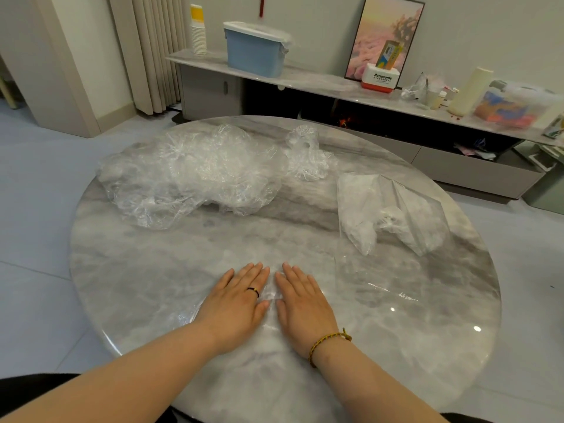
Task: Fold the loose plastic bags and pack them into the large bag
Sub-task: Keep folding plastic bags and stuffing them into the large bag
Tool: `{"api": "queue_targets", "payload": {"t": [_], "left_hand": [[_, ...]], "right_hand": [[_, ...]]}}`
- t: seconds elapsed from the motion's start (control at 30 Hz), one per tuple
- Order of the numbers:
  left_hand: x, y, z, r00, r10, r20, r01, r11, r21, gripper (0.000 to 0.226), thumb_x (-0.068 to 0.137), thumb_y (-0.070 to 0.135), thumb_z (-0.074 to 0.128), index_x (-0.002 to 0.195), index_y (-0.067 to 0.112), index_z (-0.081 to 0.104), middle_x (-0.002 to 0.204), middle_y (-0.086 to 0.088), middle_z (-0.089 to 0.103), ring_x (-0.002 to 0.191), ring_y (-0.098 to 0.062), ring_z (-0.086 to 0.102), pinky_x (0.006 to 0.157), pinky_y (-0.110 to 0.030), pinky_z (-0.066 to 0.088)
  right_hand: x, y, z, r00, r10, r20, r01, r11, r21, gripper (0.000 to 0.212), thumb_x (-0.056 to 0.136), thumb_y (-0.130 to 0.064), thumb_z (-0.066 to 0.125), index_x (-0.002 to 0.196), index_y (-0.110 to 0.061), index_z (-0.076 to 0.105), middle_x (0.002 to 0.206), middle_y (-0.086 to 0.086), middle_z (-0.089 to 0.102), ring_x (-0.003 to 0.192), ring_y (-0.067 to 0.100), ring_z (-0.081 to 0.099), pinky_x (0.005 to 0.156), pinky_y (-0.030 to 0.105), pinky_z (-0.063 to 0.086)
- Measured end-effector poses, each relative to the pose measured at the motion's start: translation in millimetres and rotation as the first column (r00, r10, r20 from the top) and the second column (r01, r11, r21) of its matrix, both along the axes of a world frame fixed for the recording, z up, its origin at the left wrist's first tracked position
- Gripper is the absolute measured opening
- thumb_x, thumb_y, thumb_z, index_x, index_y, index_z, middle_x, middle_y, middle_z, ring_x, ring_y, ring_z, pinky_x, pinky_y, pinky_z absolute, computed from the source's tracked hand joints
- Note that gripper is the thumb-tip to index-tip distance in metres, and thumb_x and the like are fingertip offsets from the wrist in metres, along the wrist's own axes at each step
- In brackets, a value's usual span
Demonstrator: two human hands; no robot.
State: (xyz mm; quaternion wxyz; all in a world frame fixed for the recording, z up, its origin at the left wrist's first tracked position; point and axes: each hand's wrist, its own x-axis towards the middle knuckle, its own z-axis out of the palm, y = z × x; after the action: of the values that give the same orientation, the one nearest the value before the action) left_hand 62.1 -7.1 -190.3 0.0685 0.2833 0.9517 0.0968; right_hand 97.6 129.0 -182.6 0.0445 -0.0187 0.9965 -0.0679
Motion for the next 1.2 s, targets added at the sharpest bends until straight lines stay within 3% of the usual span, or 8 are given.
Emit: {"api": "queue_targets", "payload": {"t": [0.07,0.1,0.47,0.6,0.7,0.83,0.97,1.2], "left_hand": [[0.7,-0.3,-1.0,1.000,-0.007,-0.008,0.007,1.000,0.003,0.104,0.050,0.053,-0.026,0.146,0.018,-0.011,0.155,0.005,-0.012,0.142,-0.007,-0.014,0.105,-0.018,-0.019],[1.2,0.4,-1.8,1.000,-0.019,-0.007,0.019,1.000,-0.010,0.104,0.050,0.052,-0.026,0.146,0.018,-0.011,0.155,0.005,-0.012,0.141,-0.007,-0.015,0.103,-0.019,-0.020],[2.1,3.9,-0.7,1.000,-0.007,0.028,0.008,0.998,-0.056,0.106,0.048,0.051,-0.026,0.147,0.016,-0.010,0.155,0.003,-0.014,0.141,-0.009,-0.016,0.107,-0.024,-0.019],[-0.8,2.2,6.6,0.999,-0.006,0.043,0.008,0.999,-0.052,0.097,0.062,0.059,-0.017,0.148,0.020,0.004,0.156,0.006,-0.001,0.143,-0.009,-0.003,0.113,-0.024,-0.003],[-10.5,-3.6,17.5,0.998,0.046,0.047,-0.051,0.994,0.096,0.054,0.095,0.049,0.021,0.140,0.022,0.036,0.144,0.006,0.036,0.133,-0.011,0.029,0.106,-0.022,0.023],[-25.7,-17.6,27.4,0.969,0.146,0.200,-0.187,0.960,0.208,0.029,0.091,0.014,0.050,0.117,0.017,0.060,0.113,0.001,0.063,0.096,-0.010,0.055,0.075,-0.012,0.036],[-30.7,-31.1,27.5,0.949,0.116,0.293,-0.176,0.966,0.189,0.016,0.082,0.008,0.059,0.079,0.023,0.062,0.071,0.013,0.055,0.065,-0.001,0.049,0.054,-0.003,0.035],[-23.8,-34.3,27.6,0.977,0.063,0.205,-0.113,0.964,0.242,0.037,0.082,0.000,0.052,0.066,0.032,0.043,0.083,0.015,0.039,0.082,-0.008,0.049,0.072,-0.013,0.041]], "right_hand": [[-2.7,3.3,-3.0,0.997,0.073,-0.003,-0.073,0.995,-0.071,0.100,0.058,-0.045,-0.011,0.146,-0.014,0.024,0.156,0.001,0.011,0.144,0.012,0.010,0.109,0.020,-0.012],[-2.2,4.7,-1.8,0.996,0.077,0.034,-0.073,0.993,-0.096,0.105,0.052,-0.046,-0.016,0.148,-0.016,0.014,0.157,-0.001,0.002,0.144,0.011,0.000,0.104,0.019,-0.019],[-2.7,4.3,-2.7,0.994,0.100,0.039,-0.094,0.987,-0.131,0.107,0.049,-0.047,-0.020,0.149,-0.017,0.005,0.157,-0.002,-0.005,0.143,0.010,-0.008,0.103,0.019,-0.019],[-2.2,5.5,-2.7,0.997,0.045,-0.060,-0.052,0.991,-0.125,0.101,0.057,-0.048,-0.009,0.145,-0.015,0.027,0.155,0.005,0.013,0.144,0.016,0.010,0.109,0.021,-0.006],[-2.4,3.6,2.0,0.927,0.078,-0.366,-0.101,0.994,-0.045,0.049,0.067,-0.035,0.029,0.087,-0.020,0.070,0.100,0.002,0.068,0.097,0.018,0.063,0.088,0.021,0.046],[8.7,-12.8,8.9,0.801,0.358,-0.480,-0.420,0.907,-0.024,0.028,0.066,-0.027,0.038,0.060,-0.018,0.064,0.063,-0.004,0.060,0.057,0.017,0.059,0.055,0.024,0.045],[28.2,-37.3,0.1,0.747,0.555,-0.366,-0.593,0.805,0.013,0.032,0.068,-0.043,0.041,0.066,-0.021,0.065,0.066,-0.006,0.060,0.060,0.013,0.058,0.050,0.015,0.044],[30.0,-44.1,-11.6,0.794,0.473,-0.382,-0.475,0.875,0.095,0.003,0.056,-0.031,0.065,0.057,-0.029,0.064,0.059,-0.014,0.057,0.052,0.004,0.055,0.041,0.014,0.037]]}}
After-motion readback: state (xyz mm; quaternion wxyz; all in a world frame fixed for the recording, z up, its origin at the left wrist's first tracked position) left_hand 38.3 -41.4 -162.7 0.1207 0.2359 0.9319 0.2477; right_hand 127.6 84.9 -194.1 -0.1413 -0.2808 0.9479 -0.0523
